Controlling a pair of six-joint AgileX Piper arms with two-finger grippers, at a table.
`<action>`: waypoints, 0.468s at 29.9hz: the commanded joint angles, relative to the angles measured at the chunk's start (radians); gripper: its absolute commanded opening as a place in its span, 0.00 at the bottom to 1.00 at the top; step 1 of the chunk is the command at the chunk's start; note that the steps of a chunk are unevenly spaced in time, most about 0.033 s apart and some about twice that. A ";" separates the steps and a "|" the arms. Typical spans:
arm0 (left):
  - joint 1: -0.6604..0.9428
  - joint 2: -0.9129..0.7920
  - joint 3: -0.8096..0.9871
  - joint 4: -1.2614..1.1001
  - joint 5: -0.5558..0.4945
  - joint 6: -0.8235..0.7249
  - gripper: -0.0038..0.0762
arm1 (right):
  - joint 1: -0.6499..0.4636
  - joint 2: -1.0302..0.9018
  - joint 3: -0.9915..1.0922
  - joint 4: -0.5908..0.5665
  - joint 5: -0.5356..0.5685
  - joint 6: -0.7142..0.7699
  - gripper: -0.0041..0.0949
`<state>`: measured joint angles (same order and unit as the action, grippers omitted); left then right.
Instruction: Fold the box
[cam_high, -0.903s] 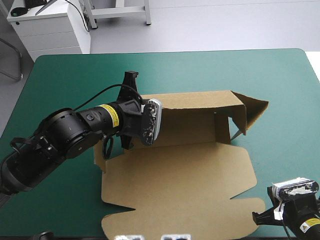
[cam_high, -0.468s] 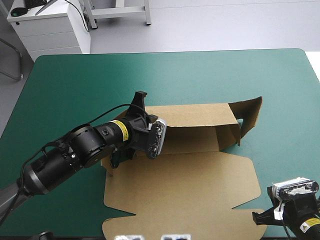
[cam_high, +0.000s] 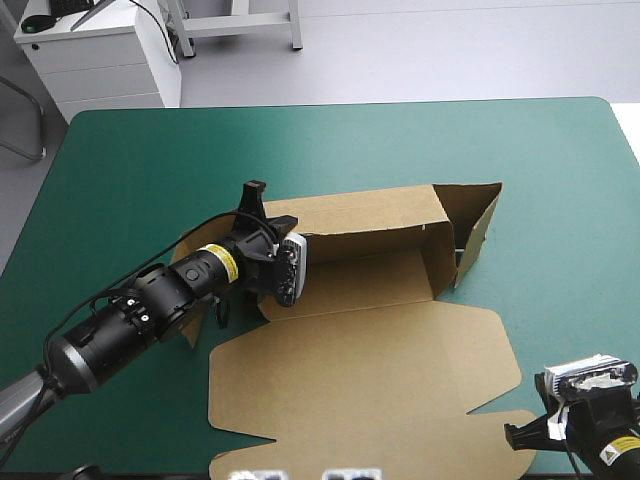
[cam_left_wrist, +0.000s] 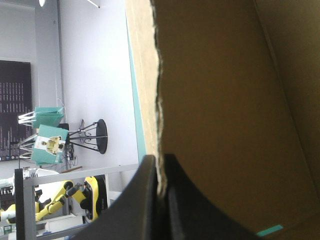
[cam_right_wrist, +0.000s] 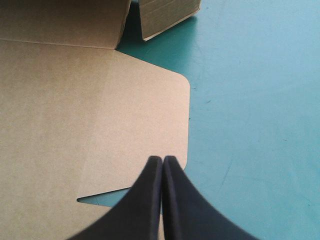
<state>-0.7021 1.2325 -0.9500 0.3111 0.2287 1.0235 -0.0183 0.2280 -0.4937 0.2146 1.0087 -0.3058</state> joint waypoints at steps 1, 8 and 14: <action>0.002 -0.031 -0.005 0.013 -0.111 -0.014 0.04 | 0.005 0.014 -0.033 0.007 -0.063 -0.006 0.03; 0.002 -0.031 -0.003 0.032 -0.116 -0.014 0.04 | 0.005 0.014 -0.034 0.098 -0.107 -0.006 0.03; 0.002 -0.031 -0.003 0.034 -0.116 -0.014 0.04 | 0.005 0.017 -0.074 0.166 -0.149 -0.006 0.03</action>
<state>-0.7010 1.2294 -0.9303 0.3391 0.1851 1.0192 -0.0183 0.2280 -0.5149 0.3401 0.9529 -0.3058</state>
